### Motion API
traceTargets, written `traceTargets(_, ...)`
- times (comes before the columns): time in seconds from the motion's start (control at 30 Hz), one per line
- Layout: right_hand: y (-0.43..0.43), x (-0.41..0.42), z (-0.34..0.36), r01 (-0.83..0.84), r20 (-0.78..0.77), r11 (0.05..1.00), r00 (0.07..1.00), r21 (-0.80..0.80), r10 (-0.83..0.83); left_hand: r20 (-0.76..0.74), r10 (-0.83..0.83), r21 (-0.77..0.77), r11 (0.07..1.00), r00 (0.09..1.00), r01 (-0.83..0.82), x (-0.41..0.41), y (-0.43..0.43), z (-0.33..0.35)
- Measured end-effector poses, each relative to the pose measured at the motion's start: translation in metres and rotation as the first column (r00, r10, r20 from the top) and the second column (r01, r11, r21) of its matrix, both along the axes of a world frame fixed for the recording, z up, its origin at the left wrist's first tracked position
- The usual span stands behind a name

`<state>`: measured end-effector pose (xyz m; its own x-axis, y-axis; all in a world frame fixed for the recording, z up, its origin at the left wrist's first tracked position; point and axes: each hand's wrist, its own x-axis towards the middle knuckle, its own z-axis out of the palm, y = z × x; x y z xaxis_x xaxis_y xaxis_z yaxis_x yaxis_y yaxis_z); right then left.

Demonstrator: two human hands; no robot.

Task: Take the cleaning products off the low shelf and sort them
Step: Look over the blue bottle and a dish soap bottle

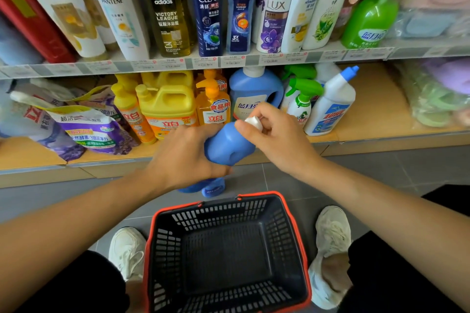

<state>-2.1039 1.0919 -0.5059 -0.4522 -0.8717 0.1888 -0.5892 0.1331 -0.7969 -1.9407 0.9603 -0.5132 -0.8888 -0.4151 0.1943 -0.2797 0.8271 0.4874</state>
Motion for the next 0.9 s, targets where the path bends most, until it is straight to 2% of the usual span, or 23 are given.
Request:
traceTargets(0.1,-0.003,-0.002,0.001,-0.027,0.077,0.999,0.997,-0.046,0.031,0.034,-0.02,0.198,0.98,0.999,0.013,-0.004,0.002,0.003)
traceTargets(0.17,-0.003,-0.008,0.003,-0.093,0.095,0.994,0.991,-0.05,0.098,0.032,-0.043,0.368,0.929,0.999,0.029,-0.004,0.002,0.007)
traceTargets(0.3,-0.005,-0.018,0.008,-0.225,0.058,0.974,0.972,-0.036,0.227,0.008,-0.066,0.641,0.766,0.998,0.046,-0.003,0.0,0.01)
traceTargets(0.4,-0.005,-0.023,0.009,-0.277,0.109,0.96,0.954,-0.046,0.28,0.015,-0.101,0.764,0.643,0.995,0.054,0.0,0.003,0.008)
traceTargets(0.47,-0.005,-0.021,0.009,-0.264,0.122,0.964,0.956,-0.039,0.267,0.002,-0.093,0.768,0.638,0.996,0.059,0.0,0.007,0.007)
traceTargets(0.53,-0.006,-0.018,0.01,-0.197,0.128,0.979,0.971,-0.052,0.203,-0.029,-0.044,0.705,0.708,0.999,0.052,-0.002,0.012,0.005)
traceTargets(0.67,-0.009,-0.014,0.008,-0.07,0.105,0.997,0.992,-0.034,0.073,-0.012,0.05,0.427,0.903,0.999,-0.04,-0.004,0.016,0.002)
traceTargets(0.73,-0.01,-0.015,0.008,-0.057,0.092,0.998,0.994,0.001,0.057,-0.006,0.08,0.304,0.95,0.997,-0.075,-0.004,0.017,0.001)
traceTargets(0.8,-0.008,-0.017,0.01,-0.09,0.072,0.996,0.993,-0.005,0.09,0.007,0.053,0.346,0.937,0.999,-0.052,-0.004,0.016,0.002)
traceTargets(0.9,-0.005,-0.016,0.013,-0.153,-0.042,0.987,0.988,-0.057,0.15,0.019,-0.077,0.582,0.812,0.997,0.052,-0.003,0.01,0.005)
